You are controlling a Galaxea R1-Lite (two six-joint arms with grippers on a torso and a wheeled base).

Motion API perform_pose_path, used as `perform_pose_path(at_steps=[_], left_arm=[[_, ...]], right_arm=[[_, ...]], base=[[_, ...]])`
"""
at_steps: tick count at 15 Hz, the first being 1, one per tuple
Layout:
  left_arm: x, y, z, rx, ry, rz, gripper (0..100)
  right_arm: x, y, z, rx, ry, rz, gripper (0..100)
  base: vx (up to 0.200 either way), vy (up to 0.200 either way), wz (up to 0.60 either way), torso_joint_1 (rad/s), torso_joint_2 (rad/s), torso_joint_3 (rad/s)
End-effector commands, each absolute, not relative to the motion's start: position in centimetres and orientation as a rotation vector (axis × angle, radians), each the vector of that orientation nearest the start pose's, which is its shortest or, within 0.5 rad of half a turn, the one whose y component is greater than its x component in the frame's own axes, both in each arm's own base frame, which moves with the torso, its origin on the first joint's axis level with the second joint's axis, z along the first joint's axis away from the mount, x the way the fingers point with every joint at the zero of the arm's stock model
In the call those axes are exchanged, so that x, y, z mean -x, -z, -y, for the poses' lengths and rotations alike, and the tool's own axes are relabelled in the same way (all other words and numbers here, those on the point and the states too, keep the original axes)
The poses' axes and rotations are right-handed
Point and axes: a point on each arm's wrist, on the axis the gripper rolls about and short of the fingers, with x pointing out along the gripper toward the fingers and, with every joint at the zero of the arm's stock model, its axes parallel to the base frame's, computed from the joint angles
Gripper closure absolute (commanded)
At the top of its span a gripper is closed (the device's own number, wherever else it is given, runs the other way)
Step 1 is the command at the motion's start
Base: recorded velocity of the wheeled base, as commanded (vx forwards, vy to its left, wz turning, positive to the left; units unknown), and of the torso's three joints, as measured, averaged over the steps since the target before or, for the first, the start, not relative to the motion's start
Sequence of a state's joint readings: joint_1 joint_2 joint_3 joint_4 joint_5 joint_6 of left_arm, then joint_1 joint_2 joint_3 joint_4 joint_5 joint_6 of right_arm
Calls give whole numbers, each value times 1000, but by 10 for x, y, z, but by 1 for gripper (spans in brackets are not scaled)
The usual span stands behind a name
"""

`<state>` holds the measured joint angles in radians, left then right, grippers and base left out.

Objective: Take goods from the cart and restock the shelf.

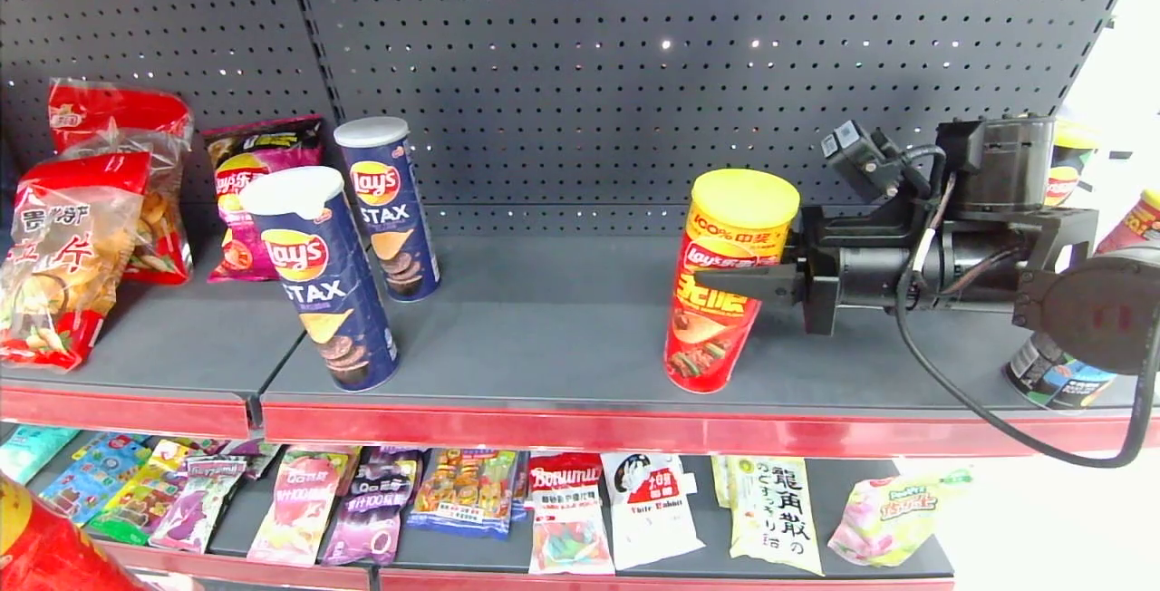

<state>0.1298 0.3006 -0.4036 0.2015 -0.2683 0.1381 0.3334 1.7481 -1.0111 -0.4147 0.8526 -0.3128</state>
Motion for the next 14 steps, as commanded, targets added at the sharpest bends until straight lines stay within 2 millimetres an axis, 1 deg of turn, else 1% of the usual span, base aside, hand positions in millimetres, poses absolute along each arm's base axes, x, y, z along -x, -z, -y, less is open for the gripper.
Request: perform_pose_path(at_steps=[1,10,14], left_arm=[[18,-172,8,-118,145,-90,100],[18,-170,8,-117,148,-91,100],[19,-170,9,-118,151,-88,100]], right_arm=[[-297,-204,-123,182,-1221,-148,100],[-291,-204,-131,171,-1274,-151,100],[-292,-202,-131,171,-1270,-156,100]], base=[[0,0,0,0,0,0],[0,0,0,0,0,0],[0,0,0,0,0,0]])
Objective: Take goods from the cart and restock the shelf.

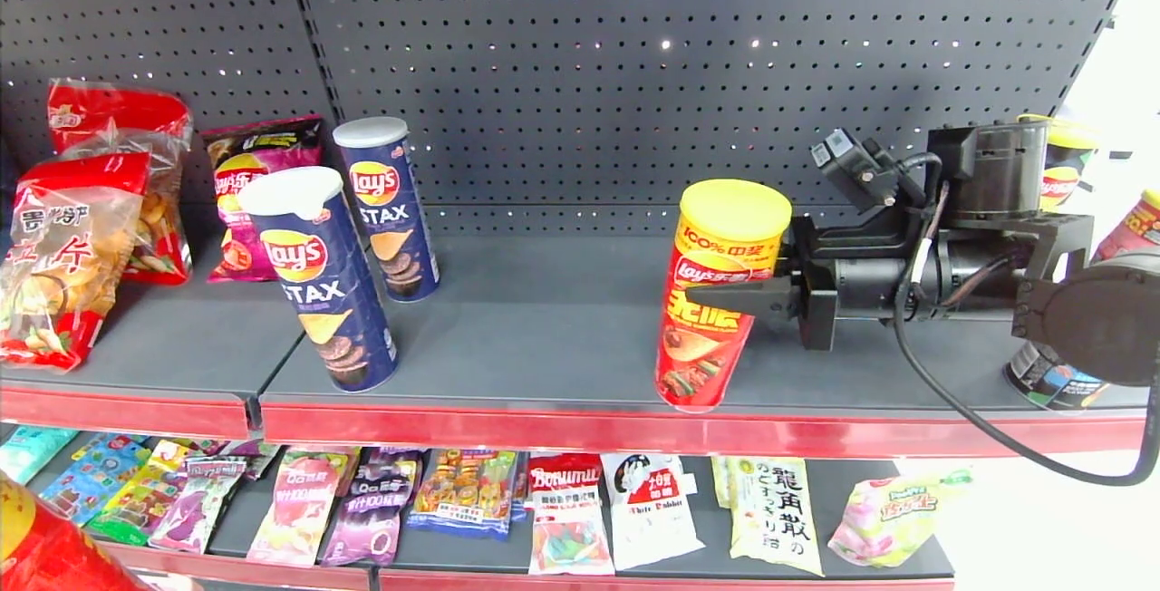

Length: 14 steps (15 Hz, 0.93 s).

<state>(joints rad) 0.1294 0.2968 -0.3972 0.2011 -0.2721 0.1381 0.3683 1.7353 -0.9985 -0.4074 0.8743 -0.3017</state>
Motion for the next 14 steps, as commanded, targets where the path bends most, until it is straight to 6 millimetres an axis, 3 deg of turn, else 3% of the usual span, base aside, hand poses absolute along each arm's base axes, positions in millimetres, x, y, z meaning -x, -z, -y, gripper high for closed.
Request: perform_pose_path(at_steps=[1,6,7,14], left_arm=[[19,-170,9,-118,147,-86,100],[20,-170,9,-119,147,-82,100],[20,-170,9,-119,147,-82,100],[20,-170,9,-120,147,-79,100]], right_arm=[[-292,-202,-131,171,-1268,-157,100],[-292,-201,-131,180,-1268,-153,100],[-292,-201,-131,178,-1268,-154,0],[-285,-206,-126,178,-1239,-151,0]], base=[[0,0,0,0,0,0],[0,0,0,0,0,0],[0,0,0,0,0,0],[0,0,0,0,0,0]])
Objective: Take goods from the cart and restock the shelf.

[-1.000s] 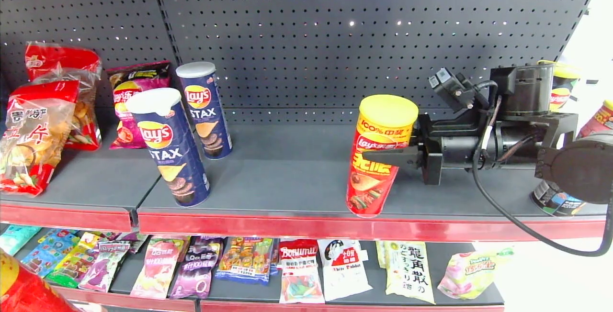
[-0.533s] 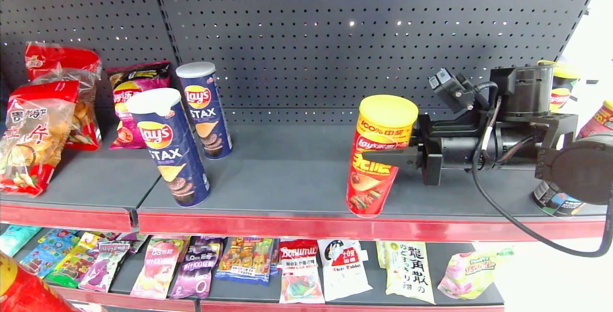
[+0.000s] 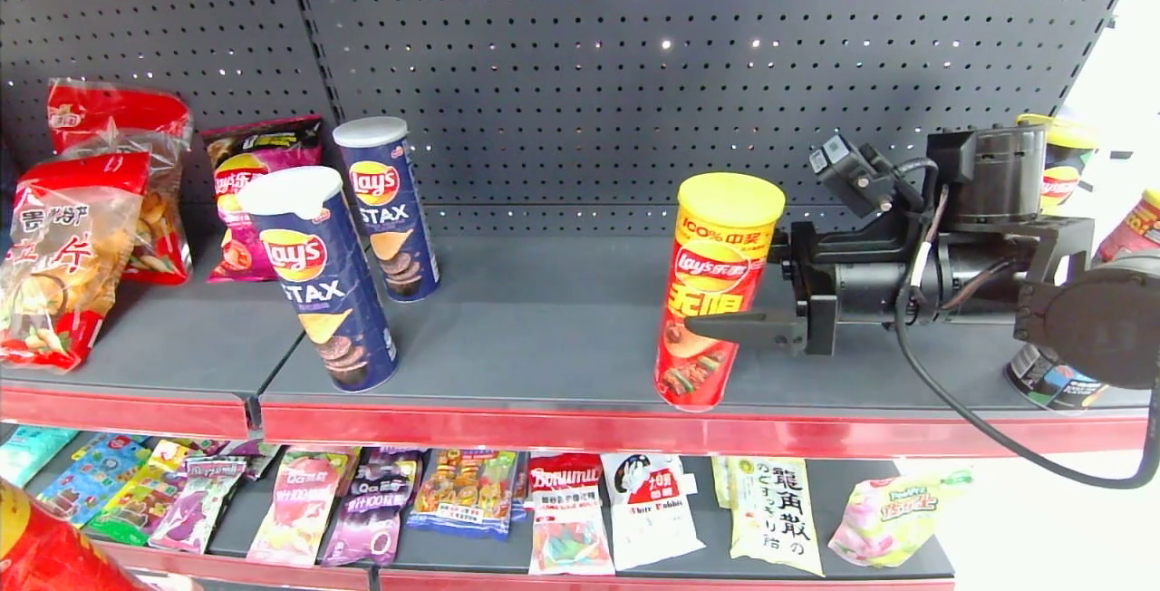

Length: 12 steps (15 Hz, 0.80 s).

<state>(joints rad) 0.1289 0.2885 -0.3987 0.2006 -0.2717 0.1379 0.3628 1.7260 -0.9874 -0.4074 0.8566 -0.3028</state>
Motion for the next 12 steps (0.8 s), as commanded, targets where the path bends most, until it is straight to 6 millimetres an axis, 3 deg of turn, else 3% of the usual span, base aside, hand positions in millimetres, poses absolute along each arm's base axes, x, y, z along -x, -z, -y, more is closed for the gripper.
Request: perform_pose_path(at_steps=[1,7,11,12], left_arm=[[20,-171,9,-120,148,-77,100],[20,-171,9,-119,165,-77,100],[20,-171,9,-119,168,-77,100],[20,-171,9,-120,168,-70,100]], right_arm=[[-280,-204,-122,179,-1217,-164,0],[-245,-205,-92,188,-1095,-181,0],[-205,-205,-73,205,-1006,-172,0],[-177,-204,-64,222,-951,-154,0]], base=[[0,0,0,0,0,0],[0,0,0,0,0,0],[0,0,0,0,0,0],[0,0,0,0,0,0]])
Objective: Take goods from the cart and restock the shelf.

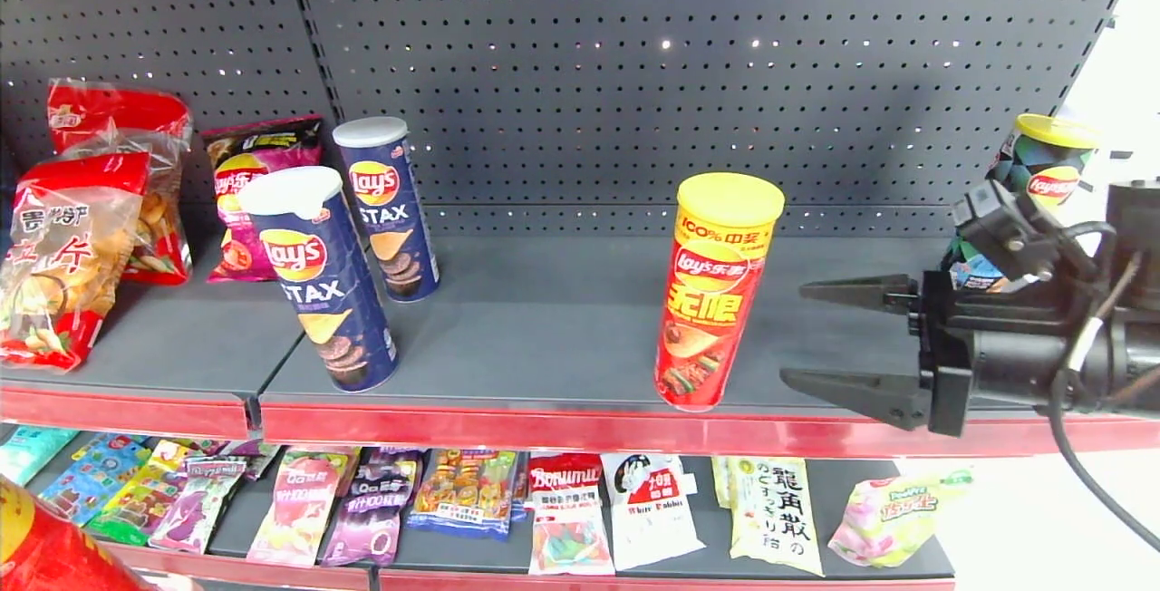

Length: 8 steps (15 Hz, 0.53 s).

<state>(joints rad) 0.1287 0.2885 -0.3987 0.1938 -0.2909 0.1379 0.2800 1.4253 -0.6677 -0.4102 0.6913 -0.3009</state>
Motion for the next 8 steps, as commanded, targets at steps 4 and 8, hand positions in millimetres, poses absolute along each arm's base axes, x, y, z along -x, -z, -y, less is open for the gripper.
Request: perform_pose_path(at_steps=[4,8], left_arm=[[20,-179,9,-127,167,-38,100],[21,-179,9,-129,162,-31,100]], right_arm=[[-84,-189,-31,216,-586,-58,0],[-37,-166,-4,155,-38,26,0]], base=[[0,0,0,0,0,0],[0,0,0,0,0,0]])
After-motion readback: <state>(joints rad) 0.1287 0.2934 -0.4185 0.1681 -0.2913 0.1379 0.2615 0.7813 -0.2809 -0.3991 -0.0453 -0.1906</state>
